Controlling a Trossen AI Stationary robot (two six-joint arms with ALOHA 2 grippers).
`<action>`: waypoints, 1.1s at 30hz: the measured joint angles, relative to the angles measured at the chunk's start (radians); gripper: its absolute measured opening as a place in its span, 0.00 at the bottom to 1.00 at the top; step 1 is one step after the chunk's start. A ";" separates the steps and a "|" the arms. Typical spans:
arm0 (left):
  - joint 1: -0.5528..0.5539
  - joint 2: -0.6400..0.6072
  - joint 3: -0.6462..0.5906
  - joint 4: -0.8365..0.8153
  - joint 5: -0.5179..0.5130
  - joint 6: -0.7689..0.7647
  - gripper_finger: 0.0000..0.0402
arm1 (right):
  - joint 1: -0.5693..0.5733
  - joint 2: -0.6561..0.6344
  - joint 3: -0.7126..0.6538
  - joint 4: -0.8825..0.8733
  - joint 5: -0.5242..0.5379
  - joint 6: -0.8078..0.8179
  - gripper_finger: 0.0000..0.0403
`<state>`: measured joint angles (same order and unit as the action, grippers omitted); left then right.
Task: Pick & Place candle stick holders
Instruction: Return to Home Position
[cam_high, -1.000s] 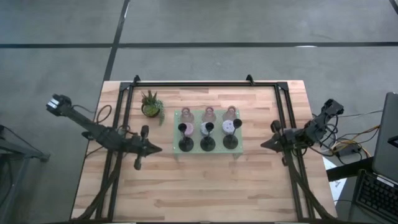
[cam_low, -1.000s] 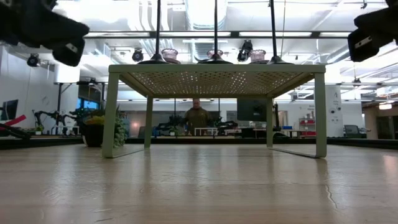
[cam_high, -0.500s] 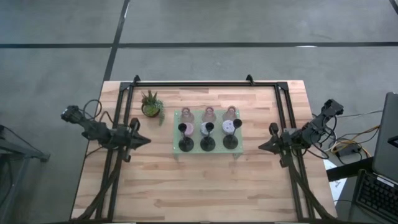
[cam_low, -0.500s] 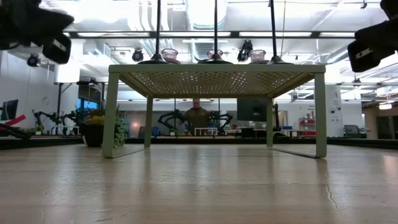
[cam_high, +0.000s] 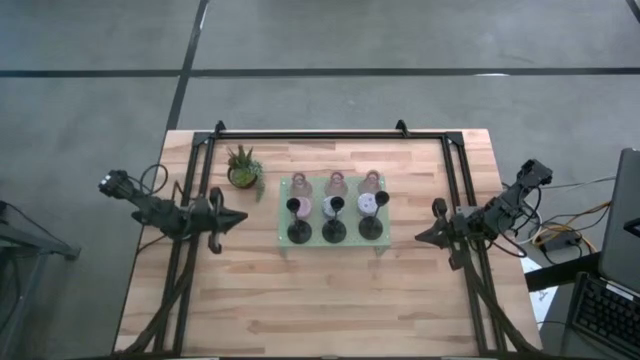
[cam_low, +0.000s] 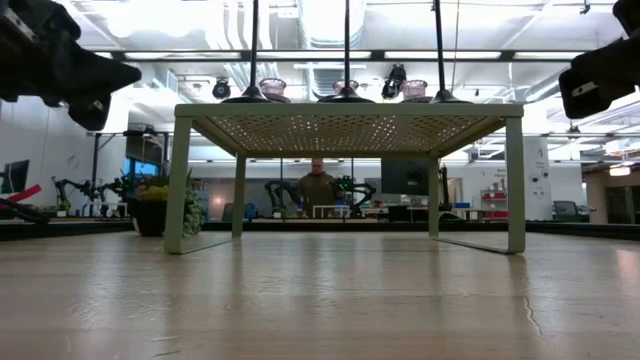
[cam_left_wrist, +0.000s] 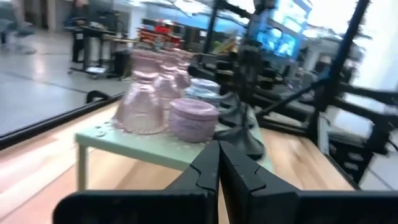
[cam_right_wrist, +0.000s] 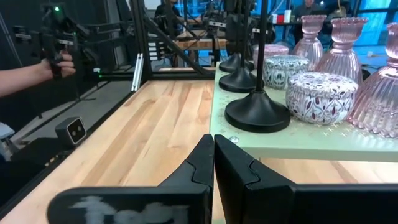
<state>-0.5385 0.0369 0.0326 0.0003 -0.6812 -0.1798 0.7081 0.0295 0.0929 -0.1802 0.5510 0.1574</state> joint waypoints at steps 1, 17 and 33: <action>0.000 0.004 0.000 0.000 -0.021 -0.017 0.03 | 0.000 0.000 0.000 0.001 0.000 0.000 0.02; 0.000 0.022 -0.001 -0.009 -0.060 0.127 0.03 | 0.000 -0.001 0.000 0.000 0.000 0.000 0.02; 0.000 0.023 -0.002 -0.009 -0.059 0.127 0.03 | 0.000 -0.001 0.000 0.001 0.000 0.000 0.02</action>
<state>-0.5385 0.0597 0.0311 -0.0086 -0.7399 -0.0528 0.7082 0.0284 0.0929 -0.1795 0.5507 0.1570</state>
